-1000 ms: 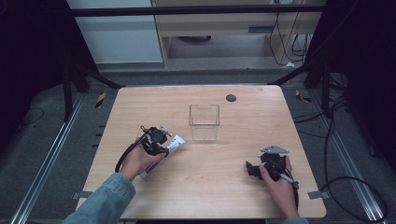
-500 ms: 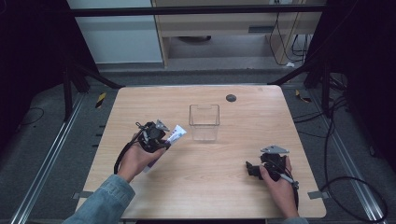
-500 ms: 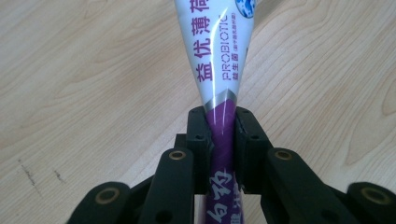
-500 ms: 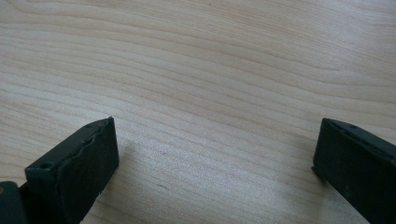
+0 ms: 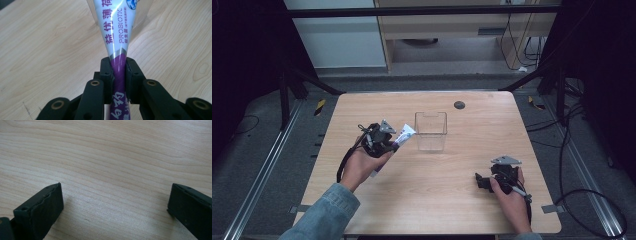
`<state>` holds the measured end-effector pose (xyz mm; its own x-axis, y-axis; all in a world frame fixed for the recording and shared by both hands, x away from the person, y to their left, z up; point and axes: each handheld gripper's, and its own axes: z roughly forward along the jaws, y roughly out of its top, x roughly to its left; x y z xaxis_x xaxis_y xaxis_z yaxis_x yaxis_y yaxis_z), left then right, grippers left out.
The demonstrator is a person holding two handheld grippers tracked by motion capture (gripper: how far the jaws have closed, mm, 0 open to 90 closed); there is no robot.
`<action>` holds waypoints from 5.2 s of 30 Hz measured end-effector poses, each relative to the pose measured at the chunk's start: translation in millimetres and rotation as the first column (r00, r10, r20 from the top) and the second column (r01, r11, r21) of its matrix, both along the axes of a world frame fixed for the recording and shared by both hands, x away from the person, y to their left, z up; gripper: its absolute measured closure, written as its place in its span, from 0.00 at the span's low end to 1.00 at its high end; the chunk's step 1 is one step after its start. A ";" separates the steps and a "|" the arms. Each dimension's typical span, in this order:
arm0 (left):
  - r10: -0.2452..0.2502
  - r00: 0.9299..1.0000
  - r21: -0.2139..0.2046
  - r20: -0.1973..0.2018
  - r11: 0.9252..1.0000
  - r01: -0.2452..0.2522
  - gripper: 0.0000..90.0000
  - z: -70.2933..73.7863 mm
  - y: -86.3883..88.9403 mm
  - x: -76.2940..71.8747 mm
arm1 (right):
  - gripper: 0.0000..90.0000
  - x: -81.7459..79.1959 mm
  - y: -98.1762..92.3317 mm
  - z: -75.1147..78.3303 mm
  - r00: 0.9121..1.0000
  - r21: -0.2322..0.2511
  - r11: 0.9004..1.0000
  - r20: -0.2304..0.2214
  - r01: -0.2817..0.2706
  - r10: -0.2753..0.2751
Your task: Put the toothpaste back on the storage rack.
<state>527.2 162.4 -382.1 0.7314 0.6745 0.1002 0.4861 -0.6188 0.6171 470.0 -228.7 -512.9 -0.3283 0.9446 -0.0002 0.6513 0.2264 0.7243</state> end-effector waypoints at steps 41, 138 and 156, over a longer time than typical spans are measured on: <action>-0.079 0.986 -0.052 0.146 0.995 0.088 0.87 86.3 -69.1 44.9 | 0.00 -0.1 -1.6 -0.1 1.000 -0.006 1.000 0.001 -0.016 0.016; -0.044 0.961 -0.289 0.274 0.949 0.126 0.87 44.6 -117.8 101.0 | 0.00 -0.1 -2.1 -0.2 1.000 -0.009 1.000 0.002 -0.023 0.023; -0.063 0.964 -0.282 0.259 0.950 0.138 0.86 27.9 -111.6 104.0 | 0.00 -0.2 -1.9 0.0 1.000 -0.004 1.000 0.001 -0.022 0.022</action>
<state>631.1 50.8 -354.2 0.7751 0.6251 0.0924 0.2420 -0.4287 0.8704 469.9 -230.6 -512.8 -0.3487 0.9372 -0.0040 0.6452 0.2431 0.7243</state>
